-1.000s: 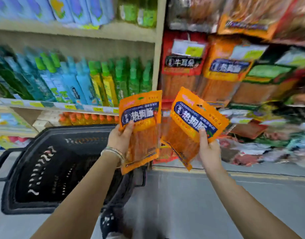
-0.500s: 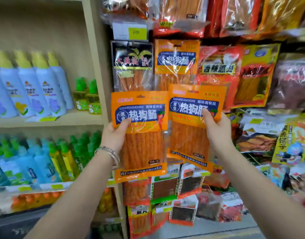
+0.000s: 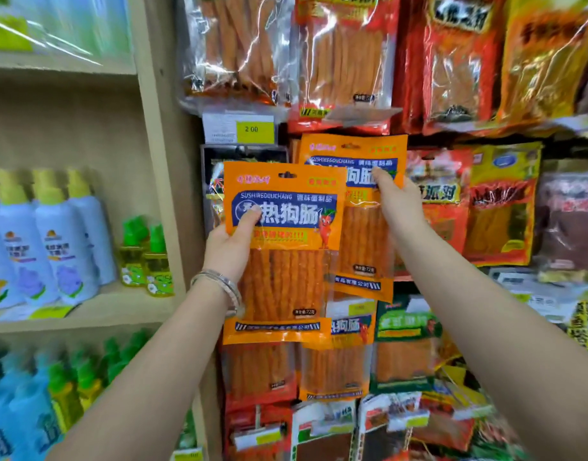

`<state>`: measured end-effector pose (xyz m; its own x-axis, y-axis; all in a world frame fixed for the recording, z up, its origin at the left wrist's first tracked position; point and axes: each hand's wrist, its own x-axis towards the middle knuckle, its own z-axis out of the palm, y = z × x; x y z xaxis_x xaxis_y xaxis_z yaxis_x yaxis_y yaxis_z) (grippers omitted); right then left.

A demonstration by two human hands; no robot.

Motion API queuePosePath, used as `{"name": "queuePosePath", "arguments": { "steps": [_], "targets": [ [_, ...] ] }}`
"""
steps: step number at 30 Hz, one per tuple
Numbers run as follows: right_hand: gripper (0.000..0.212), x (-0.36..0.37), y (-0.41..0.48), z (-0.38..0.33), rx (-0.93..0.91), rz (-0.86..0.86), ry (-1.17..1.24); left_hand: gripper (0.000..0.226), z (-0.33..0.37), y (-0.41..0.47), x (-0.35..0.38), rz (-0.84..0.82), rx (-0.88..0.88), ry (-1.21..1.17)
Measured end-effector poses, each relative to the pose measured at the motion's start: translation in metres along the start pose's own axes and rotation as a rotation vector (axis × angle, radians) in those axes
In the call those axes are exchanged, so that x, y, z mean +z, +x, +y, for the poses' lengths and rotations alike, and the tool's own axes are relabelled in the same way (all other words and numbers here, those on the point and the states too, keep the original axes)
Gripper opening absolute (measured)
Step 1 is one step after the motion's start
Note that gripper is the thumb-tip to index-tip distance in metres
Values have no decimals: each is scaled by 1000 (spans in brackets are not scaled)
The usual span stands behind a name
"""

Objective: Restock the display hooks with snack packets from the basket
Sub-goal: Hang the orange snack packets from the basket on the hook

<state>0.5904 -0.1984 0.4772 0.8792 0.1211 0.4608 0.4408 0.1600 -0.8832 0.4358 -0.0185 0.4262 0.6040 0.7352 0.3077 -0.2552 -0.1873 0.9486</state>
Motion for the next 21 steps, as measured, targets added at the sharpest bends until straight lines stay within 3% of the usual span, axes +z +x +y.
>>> {"name": "queuePosePath", "arguments": {
  "steps": [10, 14, 17, 19, 21],
  "targets": [
    [15, -2, 22, 8, 29, -109, -9, 30, 0, 17, 24, -3, 2, -5],
    [11, -7, 27, 16, -71, -120, -17, 36, -2, 15, 33, 30, -12, 27],
    [37, -10, 25, 24, -199, 11, -109, 34, -3, 13, 40, 6, 3, 25],
    [45, -12, 20, 28, -307, 99, -160, 48, -1, 10, 44, 3, -1, 52],
    [35, -11, 15, 30, -366, 79, -144, 78, 3, 7, 49, -1, -7, 79]
  ]
}}
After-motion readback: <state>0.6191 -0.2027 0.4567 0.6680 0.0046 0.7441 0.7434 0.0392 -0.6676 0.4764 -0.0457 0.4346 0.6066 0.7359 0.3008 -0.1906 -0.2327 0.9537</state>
